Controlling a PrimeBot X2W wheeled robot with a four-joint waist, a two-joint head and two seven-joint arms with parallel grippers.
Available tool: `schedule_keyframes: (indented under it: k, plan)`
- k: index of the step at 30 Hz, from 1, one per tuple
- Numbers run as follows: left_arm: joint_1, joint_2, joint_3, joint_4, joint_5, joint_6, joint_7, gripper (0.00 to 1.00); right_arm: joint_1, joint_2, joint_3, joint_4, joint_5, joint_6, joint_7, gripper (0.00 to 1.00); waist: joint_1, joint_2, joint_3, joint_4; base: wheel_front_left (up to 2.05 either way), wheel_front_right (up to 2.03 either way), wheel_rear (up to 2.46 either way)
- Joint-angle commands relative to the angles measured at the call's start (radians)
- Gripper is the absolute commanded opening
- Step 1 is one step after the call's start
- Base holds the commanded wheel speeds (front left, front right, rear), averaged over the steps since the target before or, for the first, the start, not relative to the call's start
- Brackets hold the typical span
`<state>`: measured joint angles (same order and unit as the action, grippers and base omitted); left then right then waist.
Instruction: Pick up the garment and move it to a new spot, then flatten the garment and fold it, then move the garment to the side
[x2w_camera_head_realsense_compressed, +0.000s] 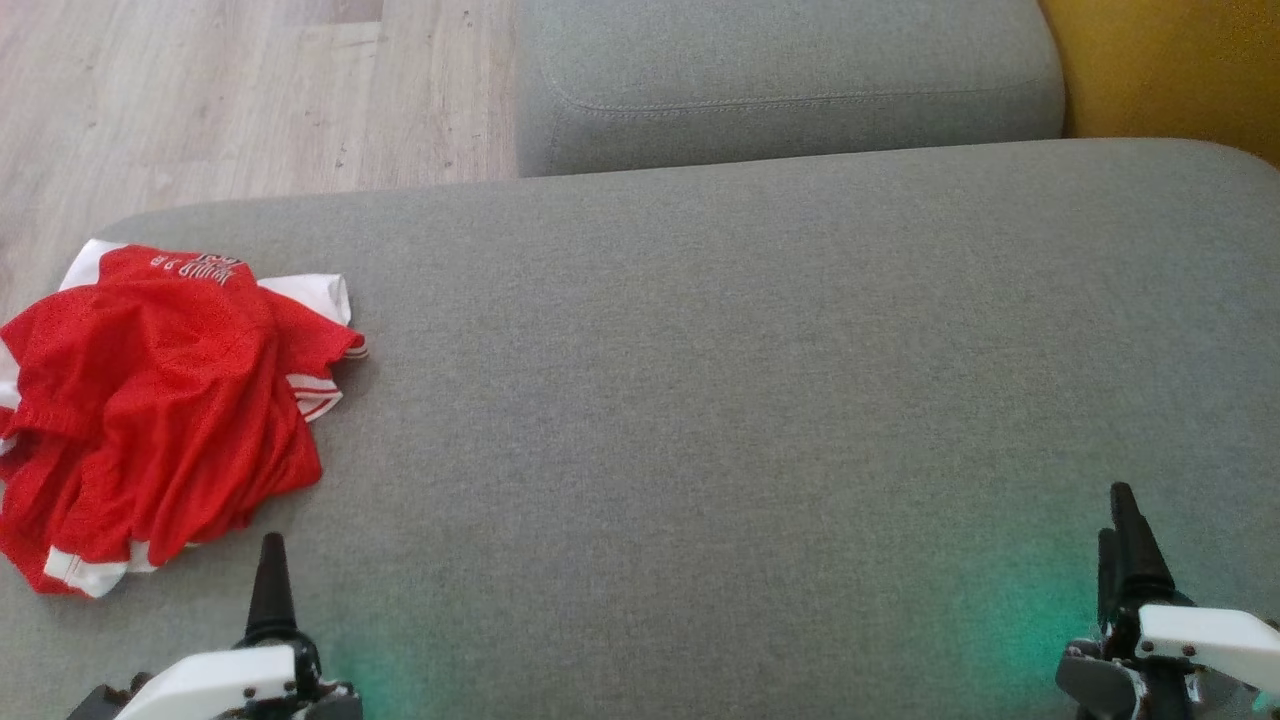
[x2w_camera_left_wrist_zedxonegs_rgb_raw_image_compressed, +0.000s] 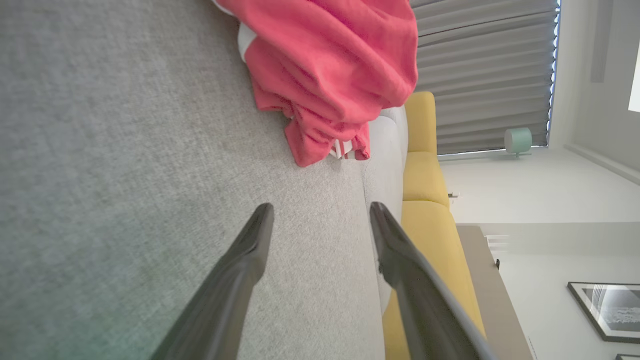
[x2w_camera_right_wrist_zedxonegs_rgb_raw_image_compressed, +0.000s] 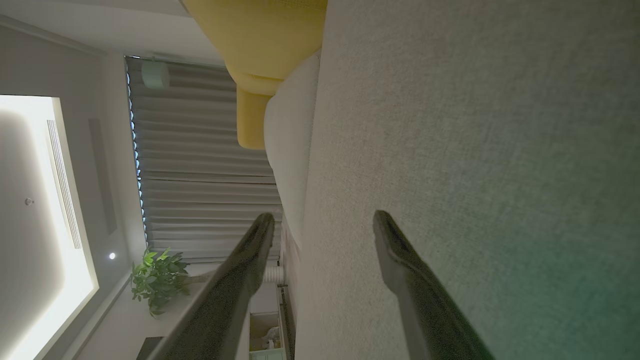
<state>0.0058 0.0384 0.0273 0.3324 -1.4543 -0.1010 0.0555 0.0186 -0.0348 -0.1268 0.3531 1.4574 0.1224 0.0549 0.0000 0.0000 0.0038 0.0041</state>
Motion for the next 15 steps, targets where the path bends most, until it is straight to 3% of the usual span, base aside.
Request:
schedule_keyframes:
  k: [1,15]
  plan:
    - [-0.048,0.005,-0.004,-0.038,0.023,0.002,-0.008,1.0,-0.046,-0.006,-0.001,-0.038,-0.022,0.002,-0.01,1.0,0.0,0.0,0.0,0.0,0.0,0.0,0.0]
    - [-0.057,0.006,-0.051,-0.077,0.199,0.022,-0.05,1.0,-0.048,-0.008,-0.001,-0.076,-0.203,0.002,-0.051,1.0,0.0,0.0,-0.002,0.003,0.0,0.0,0.0]
